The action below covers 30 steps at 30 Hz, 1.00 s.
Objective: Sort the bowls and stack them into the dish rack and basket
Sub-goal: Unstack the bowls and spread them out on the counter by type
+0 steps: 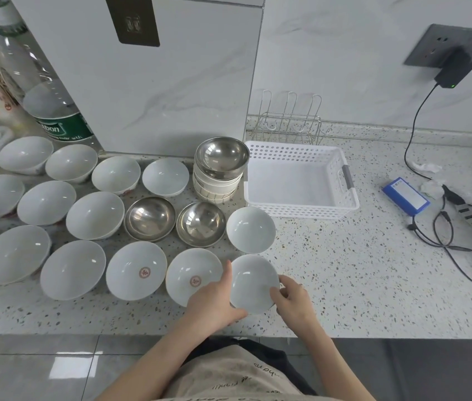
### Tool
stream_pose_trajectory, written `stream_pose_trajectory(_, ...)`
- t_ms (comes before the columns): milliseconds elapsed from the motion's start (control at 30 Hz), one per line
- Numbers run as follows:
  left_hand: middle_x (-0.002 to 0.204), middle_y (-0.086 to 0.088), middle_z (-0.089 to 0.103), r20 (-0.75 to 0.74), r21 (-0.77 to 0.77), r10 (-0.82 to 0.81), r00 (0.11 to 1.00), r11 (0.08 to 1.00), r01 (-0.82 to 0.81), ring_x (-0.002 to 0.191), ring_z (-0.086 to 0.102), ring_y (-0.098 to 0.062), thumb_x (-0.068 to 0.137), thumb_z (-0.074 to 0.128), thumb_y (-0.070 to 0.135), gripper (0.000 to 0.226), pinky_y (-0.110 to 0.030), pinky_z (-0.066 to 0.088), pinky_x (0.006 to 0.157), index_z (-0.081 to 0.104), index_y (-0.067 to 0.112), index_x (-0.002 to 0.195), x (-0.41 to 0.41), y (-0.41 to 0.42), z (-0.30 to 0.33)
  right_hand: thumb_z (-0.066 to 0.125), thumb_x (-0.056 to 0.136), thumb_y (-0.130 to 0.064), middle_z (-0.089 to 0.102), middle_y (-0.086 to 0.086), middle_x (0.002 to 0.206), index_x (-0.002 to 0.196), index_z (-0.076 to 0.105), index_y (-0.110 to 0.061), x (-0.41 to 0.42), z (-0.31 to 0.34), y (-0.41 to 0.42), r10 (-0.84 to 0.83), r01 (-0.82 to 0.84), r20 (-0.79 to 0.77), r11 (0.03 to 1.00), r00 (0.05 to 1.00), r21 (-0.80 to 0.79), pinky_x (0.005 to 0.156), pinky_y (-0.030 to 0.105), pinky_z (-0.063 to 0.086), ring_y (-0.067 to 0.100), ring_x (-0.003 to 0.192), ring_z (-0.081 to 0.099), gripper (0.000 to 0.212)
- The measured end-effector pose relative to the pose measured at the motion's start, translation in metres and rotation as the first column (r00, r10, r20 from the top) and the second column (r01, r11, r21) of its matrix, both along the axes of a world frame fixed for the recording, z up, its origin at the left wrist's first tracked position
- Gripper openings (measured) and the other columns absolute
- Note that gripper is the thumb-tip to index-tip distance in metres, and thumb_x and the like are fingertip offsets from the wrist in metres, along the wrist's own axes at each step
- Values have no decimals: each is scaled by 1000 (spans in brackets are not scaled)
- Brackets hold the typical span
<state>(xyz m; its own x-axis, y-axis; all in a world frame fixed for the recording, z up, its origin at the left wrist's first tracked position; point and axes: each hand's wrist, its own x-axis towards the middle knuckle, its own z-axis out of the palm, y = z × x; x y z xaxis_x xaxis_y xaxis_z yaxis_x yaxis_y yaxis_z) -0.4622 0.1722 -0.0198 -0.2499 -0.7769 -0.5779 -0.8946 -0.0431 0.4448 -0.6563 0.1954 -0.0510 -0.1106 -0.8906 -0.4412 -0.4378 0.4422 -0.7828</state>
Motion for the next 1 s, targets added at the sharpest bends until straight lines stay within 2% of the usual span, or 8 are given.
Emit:
stream_pose_trajectory(133, 94, 0, 68, 49, -28, -28, 998, 999, 30, 83, 67, -18, 84, 67, 46, 107, -31, 51, 64, -9, 22, 156, -1, -2, 0, 51, 91, -15, 42, -3, 50, 112, 61, -22, -2, 2, -2, 23, -23, 5, 999, 1000, 40, 45, 24, 28, 15, 47, 33, 24)
stream_pose_trajectory(267, 81, 5, 57, 80, -55, -68, 995, 996, 72, 72, 58, -16, 85, 66, 49, 106, -26, 41, 54, -7, 19, 155, 0, -3, 2, 49, 89, -15, 42, 1, 54, 111, 59, -24, -1, 6, -5, 34, -35, 6, 997, 999, 66, 46, 25, 27, 16, 47, 32, 26)
stream_pose_trajectory(500, 80, 4, 58, 45, -49, -86, 995, 995, 88, 72, 62, -17, 85, 64, 47, 105, -26, 44, 54, -8, 18, 155, 2, -4, 2, 54, 91, -23, 49, -4, 52, 112, 60, -25, 0, 11, -5, 45, -45, 5, 995, 999, 94, 52, 28, 33, 14, 47, 39, 22)
stream_pose_trajectory(600, 82, 3, 69, -58, 5, -35, 998, 999, 36, 74, 70, -13, 85, 62, 45, 104, -31, 56, 65, -11, 22, 155, 5, -5, 1, 55, 91, -42, 68, -3, 60, 107, 64, -29, -1, 16, -10, 29, -23, -56, 995, 998, 94, 56, 25, 41, 1, 47, 57, 22)
stream_pose_trajectory(700, 76, 4, 74, -161, 21, 64, 985, 998, -61, 73, 68, -2, 89, 58, 48, 97, -30, 56, 77, -7, 26, 157, 13, -11, 3, 52, 90, -52, 71, -2, 62, 101, 63, -34, -5, 23, -20, -39, 47, -144, 998, 989, 51, 57, 27, 45, 0, 57, 64, 23)
stream_pose_trajectory(800, 69, 10, 74, -284, 50, 175, 943, 985, -167, 55, 60, 9, 93, 54, 48, 86, -14, 44, 58, 1, 29, 158, 23, -25, 12, 51, 91, -51, 70, -2, 63, 103, 60, -36, -8, 35, -40, -110, 110, -171, 994, 979, -10, 55, 27, 46, 6, 63, 65, 21)
stream_pose_trajectory(933, 71, 11, 75, -449, 97, 366, 815, 927, -363, 39, 49, -4, 96, 52, 47, 70, -21, 44, 45, 18, 29, 155, 38, -63, 31, 53, 91, -46, 71, -3, 64, 100, 63, -33, -3, 54, -77, -166, 156, -114, 983, 979, -93, 55, 29, 49, 11, 62, 64, 19)
stream_pose_trajectory(1000, 70, 6, 75, -513, 77, 434, 740, 882, -464, 35, 45, -6, 96, 53, 46, 66, -20, 41, 40, 25, 26, 152, 45, -90, 41, 53, 91, -40, 70, -6, 63, 97, 66, -31, 3, 61, -96, -170, 158, -89, 979, 981, -131, 57, 29, 48, 5, 57, 61, 17)
